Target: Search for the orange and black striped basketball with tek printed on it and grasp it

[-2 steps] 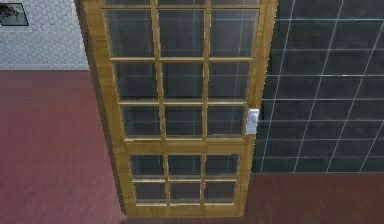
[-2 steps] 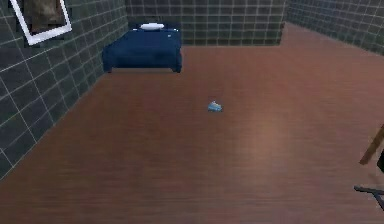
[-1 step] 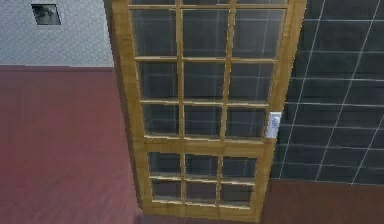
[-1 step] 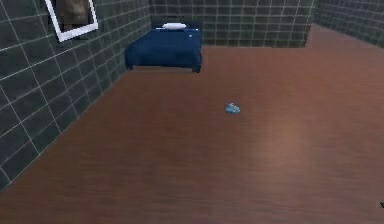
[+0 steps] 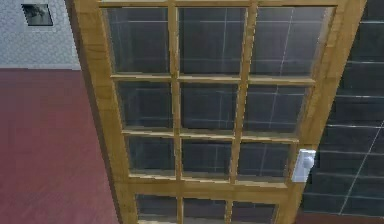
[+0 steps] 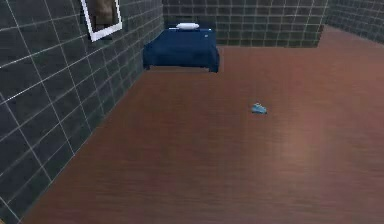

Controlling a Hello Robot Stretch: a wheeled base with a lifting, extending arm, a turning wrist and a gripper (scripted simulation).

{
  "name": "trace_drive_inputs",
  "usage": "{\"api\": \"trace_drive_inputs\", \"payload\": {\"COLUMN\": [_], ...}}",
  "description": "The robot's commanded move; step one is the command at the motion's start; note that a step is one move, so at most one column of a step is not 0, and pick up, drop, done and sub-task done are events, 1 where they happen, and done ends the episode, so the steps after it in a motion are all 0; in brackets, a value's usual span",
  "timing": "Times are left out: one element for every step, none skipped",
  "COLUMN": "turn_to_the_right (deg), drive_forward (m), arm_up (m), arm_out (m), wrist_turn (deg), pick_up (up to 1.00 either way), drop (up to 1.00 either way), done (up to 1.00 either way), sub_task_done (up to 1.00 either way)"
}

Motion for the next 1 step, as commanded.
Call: {"api": "trace_drive_inputs", "payload": {"turn_to_the_right": [-36.0], "drive_forward": [0.00], "arm_up": [0.00], "arm_out": [0.00], "wrist_turn": [0.0], "pick_up": [0.00], "drop": [0.00], "done": [0.00], "sub_task_done": [0.00]}}
